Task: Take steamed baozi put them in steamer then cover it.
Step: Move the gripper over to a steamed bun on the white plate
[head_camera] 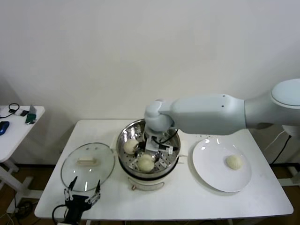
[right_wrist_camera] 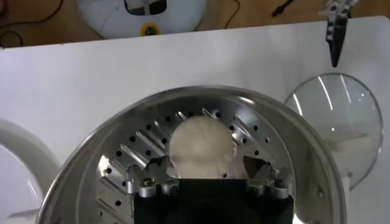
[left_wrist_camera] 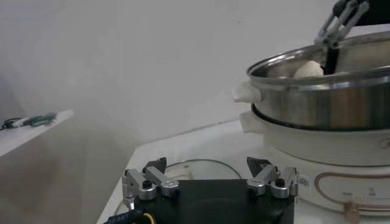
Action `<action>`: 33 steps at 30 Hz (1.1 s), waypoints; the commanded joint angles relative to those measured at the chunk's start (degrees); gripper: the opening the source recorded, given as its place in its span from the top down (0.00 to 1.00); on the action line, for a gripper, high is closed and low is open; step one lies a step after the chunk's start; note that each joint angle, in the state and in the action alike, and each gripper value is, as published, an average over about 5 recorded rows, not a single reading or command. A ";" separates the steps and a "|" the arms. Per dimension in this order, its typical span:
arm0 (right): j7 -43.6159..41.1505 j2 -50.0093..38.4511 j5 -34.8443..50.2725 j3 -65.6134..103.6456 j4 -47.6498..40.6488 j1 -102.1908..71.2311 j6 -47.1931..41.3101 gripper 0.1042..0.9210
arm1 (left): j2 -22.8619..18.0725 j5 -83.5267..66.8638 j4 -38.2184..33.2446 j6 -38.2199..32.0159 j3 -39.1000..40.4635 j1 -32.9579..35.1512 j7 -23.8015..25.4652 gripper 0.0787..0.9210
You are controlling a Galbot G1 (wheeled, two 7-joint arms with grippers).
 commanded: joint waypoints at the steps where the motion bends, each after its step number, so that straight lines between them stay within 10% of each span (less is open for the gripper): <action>1: -6.54 -9.56 16.26 -4.52 -2.34 10.29 -3.86 0.12 | 0.01 -0.25 -0.19 0.21 0.12 -0.11 0.12 0.12; 9: -5.98 -28.02 31.81 -20.20 -5.50 20.32 -20.82 0.12 | 0.60 -1.45 0.33 0.24 0.17 -0.58 0.07 0.12; 33: -1.08 -41.96 3.23 6.36 -16.42 -20.59 -22.60 0.12 | -0.55 -0.04 1.69 0.22 1.15 -0.50 1.60 0.12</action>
